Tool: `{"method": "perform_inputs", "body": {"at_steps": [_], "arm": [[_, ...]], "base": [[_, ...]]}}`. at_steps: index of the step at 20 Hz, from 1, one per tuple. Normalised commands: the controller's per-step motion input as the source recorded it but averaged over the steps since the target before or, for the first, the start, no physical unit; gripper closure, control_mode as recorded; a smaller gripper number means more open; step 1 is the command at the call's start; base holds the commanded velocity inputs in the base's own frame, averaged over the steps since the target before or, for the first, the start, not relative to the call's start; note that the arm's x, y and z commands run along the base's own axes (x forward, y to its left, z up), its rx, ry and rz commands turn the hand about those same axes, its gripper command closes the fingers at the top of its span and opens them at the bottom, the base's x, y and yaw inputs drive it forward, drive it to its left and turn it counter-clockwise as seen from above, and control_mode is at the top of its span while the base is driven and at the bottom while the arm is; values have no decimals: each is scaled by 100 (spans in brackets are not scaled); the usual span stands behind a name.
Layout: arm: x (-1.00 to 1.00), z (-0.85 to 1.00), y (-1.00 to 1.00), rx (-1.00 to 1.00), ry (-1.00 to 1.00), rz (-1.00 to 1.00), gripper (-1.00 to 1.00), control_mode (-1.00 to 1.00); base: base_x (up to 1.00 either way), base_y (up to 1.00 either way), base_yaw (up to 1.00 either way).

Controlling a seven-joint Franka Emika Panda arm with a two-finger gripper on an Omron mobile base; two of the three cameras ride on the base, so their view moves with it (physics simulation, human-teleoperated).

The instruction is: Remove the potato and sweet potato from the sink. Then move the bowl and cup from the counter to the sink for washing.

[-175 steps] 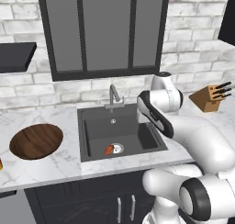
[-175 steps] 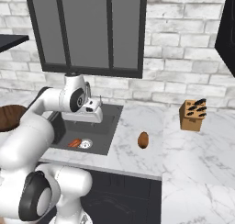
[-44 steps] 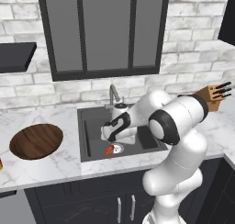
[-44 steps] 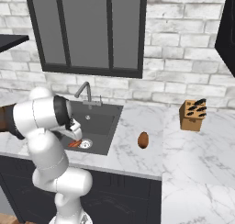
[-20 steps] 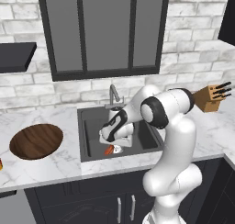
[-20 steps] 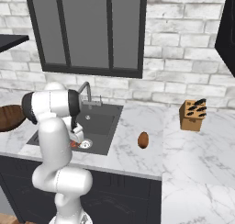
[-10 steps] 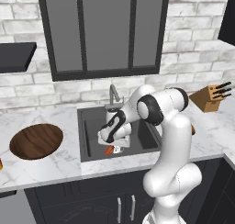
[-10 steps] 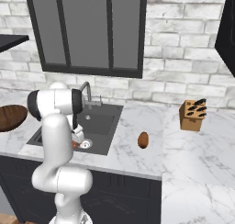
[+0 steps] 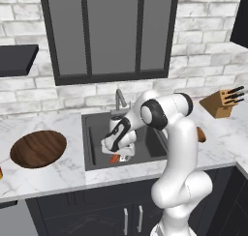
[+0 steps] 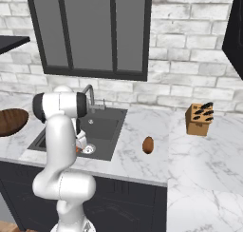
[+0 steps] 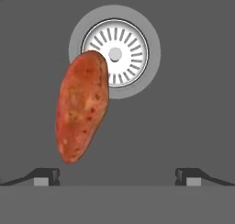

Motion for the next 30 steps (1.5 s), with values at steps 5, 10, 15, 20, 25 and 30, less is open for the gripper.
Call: {"method": "perform_inputs", "body": {"at_steps": [5, 10, 15, 20, 25, 30], "arm": [[14, -18, 1, 0, 2, 0, -100, -100], [17, -16, 0, 0, 3, 0, -100, -100], [17, -17, 1, 0, 4, 0, -100, -100], [13, -16, 4, 0, 0, 0, -100, -100], [15, -13, 6, -1, 0, 0, -100, -100], [15, -14, 8, -2, 0, 0, -100, -100]], "base": [[0, 0, 0], [0, 0, 0], [0, 0, 0], [0, 0, 0], [0, 0, 0], [0, 0, 0]]}}
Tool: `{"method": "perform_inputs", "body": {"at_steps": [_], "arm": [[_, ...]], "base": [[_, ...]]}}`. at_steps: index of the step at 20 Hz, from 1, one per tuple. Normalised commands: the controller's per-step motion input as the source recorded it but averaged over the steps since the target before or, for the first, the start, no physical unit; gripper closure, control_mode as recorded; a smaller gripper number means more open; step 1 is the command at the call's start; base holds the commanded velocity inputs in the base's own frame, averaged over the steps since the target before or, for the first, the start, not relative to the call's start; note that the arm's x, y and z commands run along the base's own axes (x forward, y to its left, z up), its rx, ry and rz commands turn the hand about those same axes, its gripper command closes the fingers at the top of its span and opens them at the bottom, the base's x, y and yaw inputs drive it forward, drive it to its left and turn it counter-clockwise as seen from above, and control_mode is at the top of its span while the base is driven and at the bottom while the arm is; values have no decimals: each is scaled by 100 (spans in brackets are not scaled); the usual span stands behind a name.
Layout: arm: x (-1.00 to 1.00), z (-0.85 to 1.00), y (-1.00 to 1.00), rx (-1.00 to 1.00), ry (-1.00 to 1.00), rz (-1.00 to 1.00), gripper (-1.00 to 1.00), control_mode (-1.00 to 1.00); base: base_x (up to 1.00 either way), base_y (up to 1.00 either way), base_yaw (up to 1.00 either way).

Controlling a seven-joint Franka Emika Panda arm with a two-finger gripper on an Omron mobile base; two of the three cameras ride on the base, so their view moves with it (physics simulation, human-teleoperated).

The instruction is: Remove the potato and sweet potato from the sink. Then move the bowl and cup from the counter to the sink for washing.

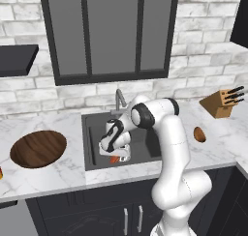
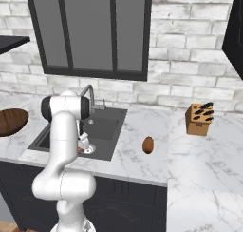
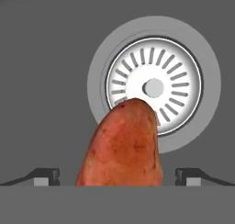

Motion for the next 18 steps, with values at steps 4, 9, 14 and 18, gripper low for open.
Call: {"method": "perform_inputs", "body": {"at_steps": [4, 9, 14, 18], "arm": [[12, -16, 6, -3, 0, 0, -100, -100], [9, -16, 5, -4, 0, 0, -100, -100], [4, -18, 4, -4, 0, 0, -100, -100], [-1, -18, 3, -1, 5, -1, 100, -100]], "base": [[0, 0, 0], [0, 0, 0], [0, 0, 0], [0, 0, 0]]}}
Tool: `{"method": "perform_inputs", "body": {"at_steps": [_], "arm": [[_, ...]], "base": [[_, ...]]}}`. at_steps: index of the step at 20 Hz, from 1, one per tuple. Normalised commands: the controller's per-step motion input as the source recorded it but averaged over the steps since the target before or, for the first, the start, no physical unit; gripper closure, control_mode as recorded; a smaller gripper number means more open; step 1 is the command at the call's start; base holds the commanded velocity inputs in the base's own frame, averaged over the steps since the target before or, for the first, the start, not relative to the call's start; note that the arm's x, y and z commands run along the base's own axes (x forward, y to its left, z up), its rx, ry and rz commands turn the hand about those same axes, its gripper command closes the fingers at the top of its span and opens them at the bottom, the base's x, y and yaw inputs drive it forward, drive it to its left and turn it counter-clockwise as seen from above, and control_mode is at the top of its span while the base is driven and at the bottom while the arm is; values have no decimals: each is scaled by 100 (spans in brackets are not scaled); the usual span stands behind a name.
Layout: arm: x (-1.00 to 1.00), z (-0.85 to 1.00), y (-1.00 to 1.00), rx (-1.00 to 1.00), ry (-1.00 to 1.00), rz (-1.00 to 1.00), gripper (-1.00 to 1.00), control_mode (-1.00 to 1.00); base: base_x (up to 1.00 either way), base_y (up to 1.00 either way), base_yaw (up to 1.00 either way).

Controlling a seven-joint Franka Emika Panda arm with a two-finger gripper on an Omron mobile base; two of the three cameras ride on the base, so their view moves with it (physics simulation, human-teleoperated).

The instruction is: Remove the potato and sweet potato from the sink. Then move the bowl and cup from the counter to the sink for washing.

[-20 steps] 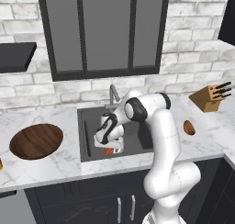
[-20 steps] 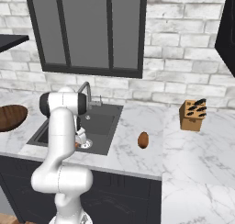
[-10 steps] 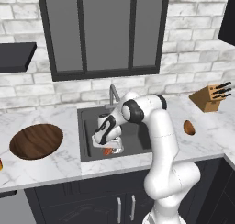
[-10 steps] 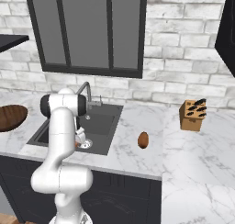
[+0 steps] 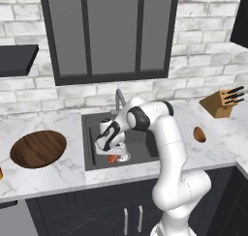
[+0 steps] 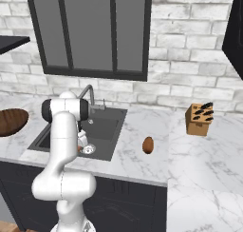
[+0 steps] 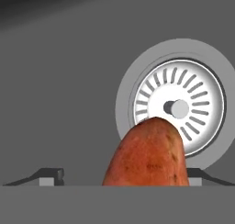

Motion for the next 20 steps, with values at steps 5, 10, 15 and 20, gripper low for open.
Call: {"method": "perform_inputs", "body": {"at_steps": [5, 10, 15, 20], "arm": [[-8, -18, -1, 0, 8, -1, 100, -100], [-4, -16, 0, 0, 7, 0, 100, -100], [-2, -3, 0, 0, 1, 0, 100, -100], [-7, 12, 0, 0, 0, 0, 100, -100]], "base": [[0, 0, 0], [0, 0, 0], [0, 0, 0], [0, 0, 0]]}}
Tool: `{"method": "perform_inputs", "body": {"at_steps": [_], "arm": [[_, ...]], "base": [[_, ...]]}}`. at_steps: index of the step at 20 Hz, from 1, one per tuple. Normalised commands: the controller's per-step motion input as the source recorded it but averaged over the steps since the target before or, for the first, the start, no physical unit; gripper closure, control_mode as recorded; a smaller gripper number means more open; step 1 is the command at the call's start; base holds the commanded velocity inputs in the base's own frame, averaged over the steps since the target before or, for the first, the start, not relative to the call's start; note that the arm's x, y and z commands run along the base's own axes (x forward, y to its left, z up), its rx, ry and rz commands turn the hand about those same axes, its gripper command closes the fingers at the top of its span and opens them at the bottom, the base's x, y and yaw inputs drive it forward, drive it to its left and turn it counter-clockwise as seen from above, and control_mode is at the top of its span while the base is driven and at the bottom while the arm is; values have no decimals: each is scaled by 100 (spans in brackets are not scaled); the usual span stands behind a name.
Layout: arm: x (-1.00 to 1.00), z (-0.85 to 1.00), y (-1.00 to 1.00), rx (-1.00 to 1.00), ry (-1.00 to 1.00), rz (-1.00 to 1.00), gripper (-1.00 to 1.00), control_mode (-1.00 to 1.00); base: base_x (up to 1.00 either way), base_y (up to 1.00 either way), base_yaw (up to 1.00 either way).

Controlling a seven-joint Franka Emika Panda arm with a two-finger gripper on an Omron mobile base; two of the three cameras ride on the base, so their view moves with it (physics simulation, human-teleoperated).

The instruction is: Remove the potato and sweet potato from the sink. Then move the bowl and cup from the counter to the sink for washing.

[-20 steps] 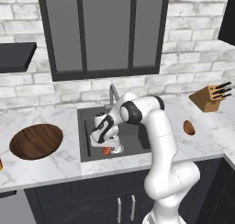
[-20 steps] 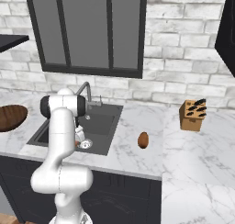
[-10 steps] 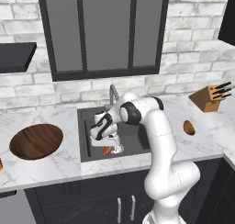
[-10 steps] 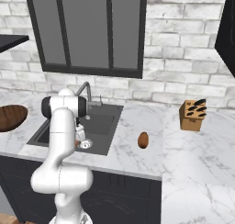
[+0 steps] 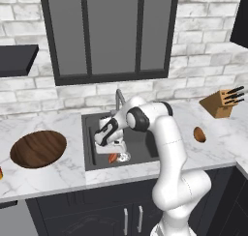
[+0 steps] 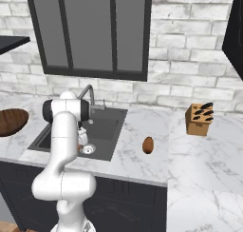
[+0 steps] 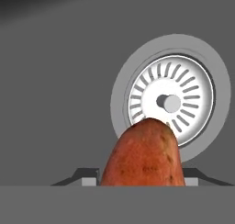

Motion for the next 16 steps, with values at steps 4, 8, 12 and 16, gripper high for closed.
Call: {"method": "perform_inputs", "body": {"at_steps": [4, 8, 12, 16], "arm": [[-3, 21, 0, 0, 0, 0, 100, -100], [-4, 25, -3, 0, 0, 0, 100, -100], [-5, 26, -4, 0, 0, 0, 100, -100], [-5, 29, -4, 0, 0, 0, 100, -100]], "base": [[0, 0, 0], [0, 0, 0], [0, 0, 0], [0, 0, 0]]}}
